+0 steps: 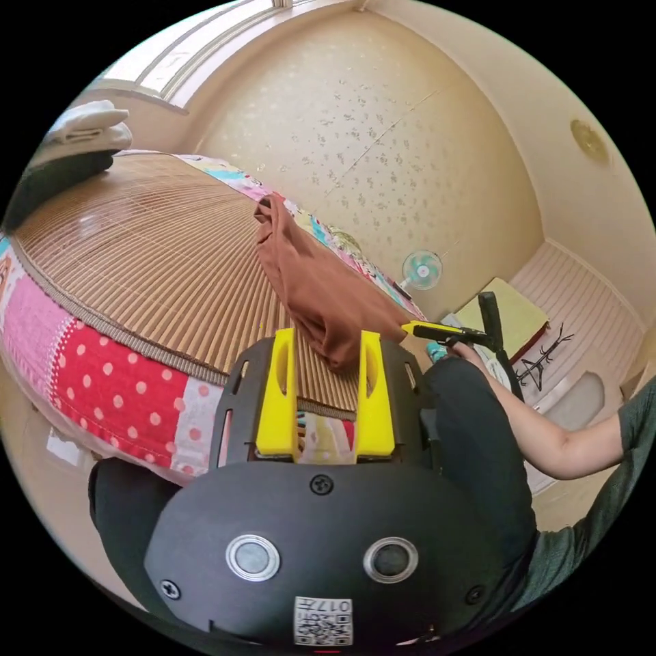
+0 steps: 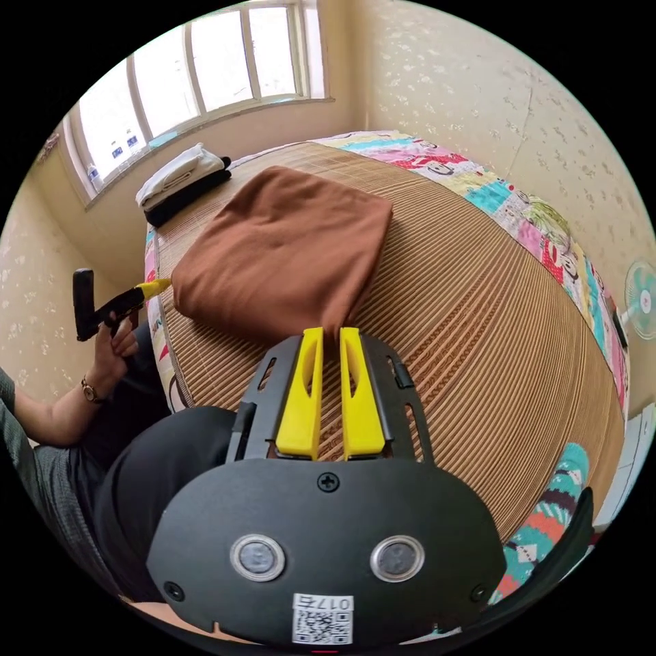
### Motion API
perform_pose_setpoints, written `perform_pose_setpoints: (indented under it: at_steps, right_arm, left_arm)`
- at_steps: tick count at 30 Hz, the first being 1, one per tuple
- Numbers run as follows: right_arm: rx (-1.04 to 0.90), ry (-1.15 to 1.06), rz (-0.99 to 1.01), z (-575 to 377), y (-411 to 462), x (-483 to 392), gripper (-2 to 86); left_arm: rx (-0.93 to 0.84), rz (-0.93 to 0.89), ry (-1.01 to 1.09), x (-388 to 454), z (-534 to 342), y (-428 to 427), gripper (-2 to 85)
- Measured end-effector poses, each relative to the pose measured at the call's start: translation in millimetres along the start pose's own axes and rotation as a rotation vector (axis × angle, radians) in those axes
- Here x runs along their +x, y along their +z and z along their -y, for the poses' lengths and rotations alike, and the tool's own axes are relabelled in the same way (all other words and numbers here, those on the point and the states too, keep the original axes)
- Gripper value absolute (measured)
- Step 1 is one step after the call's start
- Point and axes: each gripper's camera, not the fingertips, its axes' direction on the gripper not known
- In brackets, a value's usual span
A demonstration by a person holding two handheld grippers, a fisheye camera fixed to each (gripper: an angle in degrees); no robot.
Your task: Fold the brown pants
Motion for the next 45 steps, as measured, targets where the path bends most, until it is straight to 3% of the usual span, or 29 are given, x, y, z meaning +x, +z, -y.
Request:
perform_pose_setpoints:
  at_steps: [3, 5, 10, 13, 16, 21, 22, 35, 38, 41, 45]
  right_arm:
    - [0.038, 0.097, 0.021, 3.0, -14.0, 21.9, 2.7]
    - [0.035, 0.133, 0.035, 7.5, -16.8, 31.7, 2.5]
    - [-0.007, 0.18, 0.031, 25.8, -18.9, 46.6, 2.4]
    - [-0.02, 0.217, 0.004, 34.9, -22.7, 54.9, 2.4]
    - [-0.026, 0.242, 0.009, 42.6, -26.9, 63.7, 2.4]
    - [-0.097, 0.297, 0.03, 55.4, -21.6, 83.0, 2.4]
    - [-0.094, 0.297, 0.047, 57.5, -23.6, 86.3, 2.4]
    - [-0.13, 0.456, 0.102, 77.1, -35.9, 136.4, 2.6]
    - [-0.139, 0.504, 0.12, 79.4, -37.7, 149.0, 2.5]
    - [-0.13, 0.518, 0.144, 80.7, -42.3, 156.6, 2.5]
    - [-0.121, 0.517, 0.156, 84.1, -49.2, 160.6, 2.4]
  left_arm:
    - [-0.091, -0.135, 0.0, 8.5, -7.3, 27.6, 13.5]
    - [-0.127, -0.123, 0.019, 22.7, -18.0, 41.4, 15.1]
    - [-0.19, 0.111, 0.202, 75.8, -34.7, 55.7, 15.2]
    - [-0.251, 0.307, 0.317, 91.9, -40.9, 61.7, 5.6]
    - [-0.262, 0.228, 0.3, 80.9, -39.5, 49.9, 2.8]
    - [-0.167, -0.408, 0.006, -2.3, -22.6, 9.3, -0.7]
    - [-0.166, -0.44, -0.008, -7.5, -22.3, 8.7, -0.8]
    - [-0.348, -0.408, 0.249, 14.0, -11.3, -10.8, -1.0]
    - [-0.239, -0.511, 0.163, -11.6, 0.6, -35.0, -0.9]
    - [-0.151, -0.407, 0.047, -38.1, 5.2, -54.7, -0.5]
    - [-0.205, -0.305, 0.004, -38.3, 6.5, -45.9, 4.3]
